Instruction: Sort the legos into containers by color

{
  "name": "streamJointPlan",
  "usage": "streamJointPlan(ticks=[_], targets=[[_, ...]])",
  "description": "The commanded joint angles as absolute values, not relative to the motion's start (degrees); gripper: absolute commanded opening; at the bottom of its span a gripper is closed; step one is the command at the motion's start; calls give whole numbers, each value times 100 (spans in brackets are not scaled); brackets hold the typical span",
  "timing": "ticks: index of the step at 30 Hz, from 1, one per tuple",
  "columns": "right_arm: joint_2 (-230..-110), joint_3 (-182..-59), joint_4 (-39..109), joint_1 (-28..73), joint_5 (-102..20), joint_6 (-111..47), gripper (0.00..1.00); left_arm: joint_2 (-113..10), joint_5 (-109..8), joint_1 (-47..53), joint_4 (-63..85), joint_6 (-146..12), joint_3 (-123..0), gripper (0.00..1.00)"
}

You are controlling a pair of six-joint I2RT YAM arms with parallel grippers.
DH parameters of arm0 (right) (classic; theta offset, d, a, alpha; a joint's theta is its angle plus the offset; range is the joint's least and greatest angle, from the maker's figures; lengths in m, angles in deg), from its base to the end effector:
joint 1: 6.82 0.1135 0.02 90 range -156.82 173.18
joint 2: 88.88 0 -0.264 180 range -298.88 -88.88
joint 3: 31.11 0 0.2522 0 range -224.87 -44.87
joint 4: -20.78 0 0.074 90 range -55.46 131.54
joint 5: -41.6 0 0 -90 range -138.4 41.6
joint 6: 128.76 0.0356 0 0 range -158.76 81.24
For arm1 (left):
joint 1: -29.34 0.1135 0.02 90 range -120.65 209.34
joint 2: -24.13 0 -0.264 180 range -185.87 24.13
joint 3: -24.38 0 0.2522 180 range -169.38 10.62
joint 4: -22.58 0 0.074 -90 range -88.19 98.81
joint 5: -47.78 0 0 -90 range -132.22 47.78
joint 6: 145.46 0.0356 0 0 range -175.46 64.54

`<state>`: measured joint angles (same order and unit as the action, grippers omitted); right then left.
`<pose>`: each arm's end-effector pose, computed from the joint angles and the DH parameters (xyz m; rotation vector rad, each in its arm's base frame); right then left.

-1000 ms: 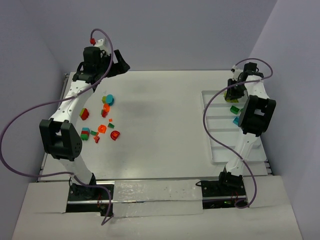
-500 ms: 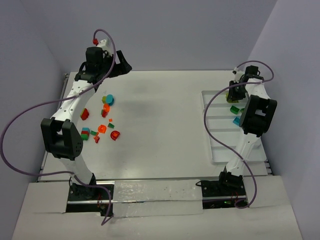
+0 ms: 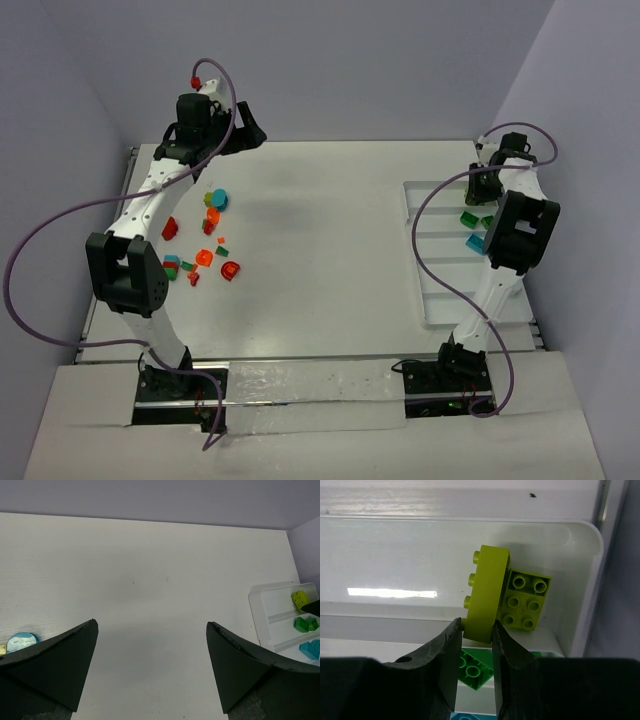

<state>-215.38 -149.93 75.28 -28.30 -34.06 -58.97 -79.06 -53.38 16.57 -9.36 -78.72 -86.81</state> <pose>0.4477 -0.1667 0.1961 -0.0522 2.6014 0.0766 0.4174 -0.1017 0.3614 -0.0571 2.0295 -0.5957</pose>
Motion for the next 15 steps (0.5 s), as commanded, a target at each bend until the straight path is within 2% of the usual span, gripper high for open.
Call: streamJointPlan(ticks=[1,3,5,8,10,15], targets=[[-21609,-15313,7654,-2924,-3514,-6087,25,-7888,-5228,1616,-836,-7770,-8891,99],[-21580,-15333,7673,-2924,-3478,-6082,51,-7888,-5216,1616,-832,-7761,-8870,99],[-21529,-15339,7673,-2917,-3462,-6071,65,-7873,-5200,1616,-832,-7761,-8856,99],[-21444,-15353,7704,-2912,-3413,-6070,82,-7859,-5214,1616,-808,-7768,-8790,99],[-21388,-15375,7757,-2906,-3309,-6048,87,-7829,-5241,1616,-773,-7812,-8716,99],[-21027,-15325,7790,-2897,-3030,-5935,88,-7701,-5286,1677,-701,-7875,-8592,99]])
